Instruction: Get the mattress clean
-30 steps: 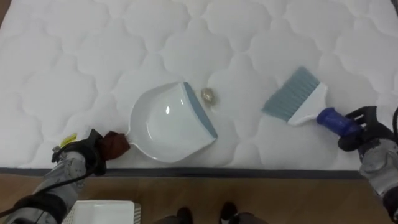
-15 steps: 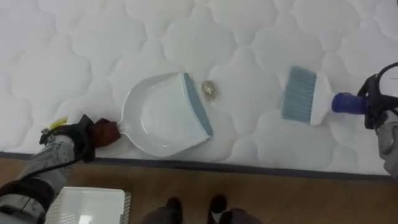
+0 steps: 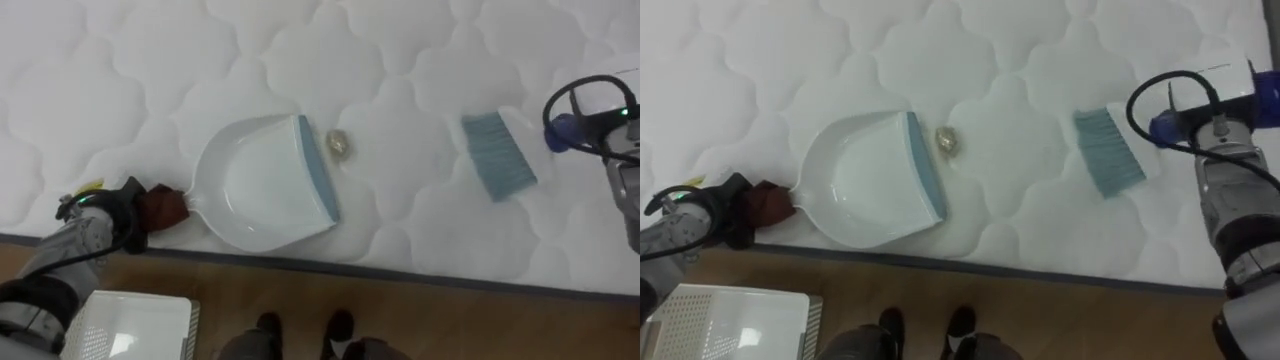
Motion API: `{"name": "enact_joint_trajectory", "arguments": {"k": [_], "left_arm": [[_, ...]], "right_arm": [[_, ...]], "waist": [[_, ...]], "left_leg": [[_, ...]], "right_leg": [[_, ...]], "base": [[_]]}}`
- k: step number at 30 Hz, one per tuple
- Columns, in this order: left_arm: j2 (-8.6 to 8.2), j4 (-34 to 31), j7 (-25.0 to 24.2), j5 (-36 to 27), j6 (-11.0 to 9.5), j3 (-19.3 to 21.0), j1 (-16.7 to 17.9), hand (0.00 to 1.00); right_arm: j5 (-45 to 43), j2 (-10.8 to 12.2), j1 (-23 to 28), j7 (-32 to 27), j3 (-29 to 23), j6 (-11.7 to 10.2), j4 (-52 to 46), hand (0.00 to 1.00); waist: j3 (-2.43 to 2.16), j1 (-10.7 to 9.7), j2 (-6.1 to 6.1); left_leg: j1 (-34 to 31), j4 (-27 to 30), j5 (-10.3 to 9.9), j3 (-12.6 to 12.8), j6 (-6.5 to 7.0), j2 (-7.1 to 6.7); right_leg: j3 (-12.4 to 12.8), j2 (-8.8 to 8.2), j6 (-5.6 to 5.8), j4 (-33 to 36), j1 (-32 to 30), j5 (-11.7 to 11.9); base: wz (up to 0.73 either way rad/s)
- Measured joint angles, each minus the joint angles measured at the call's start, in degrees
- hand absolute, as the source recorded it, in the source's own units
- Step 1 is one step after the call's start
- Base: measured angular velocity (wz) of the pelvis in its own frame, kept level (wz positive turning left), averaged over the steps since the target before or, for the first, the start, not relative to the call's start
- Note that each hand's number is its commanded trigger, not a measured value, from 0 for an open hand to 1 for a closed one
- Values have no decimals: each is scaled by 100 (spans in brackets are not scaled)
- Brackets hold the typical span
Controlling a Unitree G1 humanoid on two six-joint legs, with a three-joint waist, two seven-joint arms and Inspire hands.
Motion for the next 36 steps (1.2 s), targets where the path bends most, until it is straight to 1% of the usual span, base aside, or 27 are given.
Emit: {"name": "enact_joint_trajectory", "arguments": {"k": [4,6,9,10,13,17,20,24,26,30,32,36], "left_arm": [[13,-4,-11,10,4,0,-32,100],[13,-13,-10,38,1,-1,-33,100],[7,-104,15,130,0,-39,-67,100],[7,-166,31,159,0,-60,-68,100],[3,-255,67,185,1,-155,-77,100],[3,-266,62,231,8,-192,-113,100],[4,-271,60,224,7,-227,-124,100],[4,-269,61,225,12,-227,-130,100],[4,-255,61,225,14,-227,-152,100],[3,-233,63,234,35,-228,-186,100],[-9,-244,67,288,69,-223,-188,100],[-9,-245,68,302,85,-226,-188,100]], "right_arm": [[-94,43,-12,-7,122,150,-363,100],[-179,117,-31,-16,161,207,-461,100],[-86,164,-73,-61,221,210,-465,100],[-57,168,-72,-61,227,210,-460,100],[94,216,-73,-61,252,199,-466,100],[357,454,-89,-7,243,190,-463,100],[693,493,-164,152,250,176,-425,100],[1173,493,-212,276,243,209,-410,100],[1284,513,-227,321,216,212,-416,100],[1272,530,-228,441,209,212,-515,100],[1271,536,-226,567,211,217,-611,100],[1284,534,-224,768,219,230,-791,100]], "waist": [[7,14,0],[9,27,3],[38,86,32],[55,100,48],[56,147,50],[69,169,69],[92,174,103],[103,170,119],[126,129,155],[124,118,158],[121,121,163],[112,126,180]], "left_leg": [[-10,12,0,0,-1,18],[3,2,3,0,-6,18],[4,-5,6,-42,-11,20],[5,-12,7,-82,-12,20],[8,-107,14,-131,-27,6],[5,-115,21,-138,-36,8],[5,-120,20,-140,-37,8],[13,-112,20,-147,-37,9],[9,-121,15,-173,-41,14],[9,-119,14,-180,-44,23],[-2,-106,14,-181,-46,37],[-1,-115,15,-175,-49,38]], "right_leg": [[-13,14,-7,6,2,15],[-14,16,-8,3,10,16],[-71,19,-12,-69,56,18],[-119,23,-12,-94,94,18],[-162,38,-1,-200,129,31],[-172,51,1,-249,132,34],[-173,52,2,-250,136,34],[-176,55,2,-256,154,34],[-215,55,0,-264,181,36],[-245,57,-16,-263,186,47],[-304,55,-29,-275,189,54],[-300,55,-30,-275,180,55]], "base": [[0],[0],[7],[16],[10],[0],[0],[0],[4],[0],[0],[0]]}}
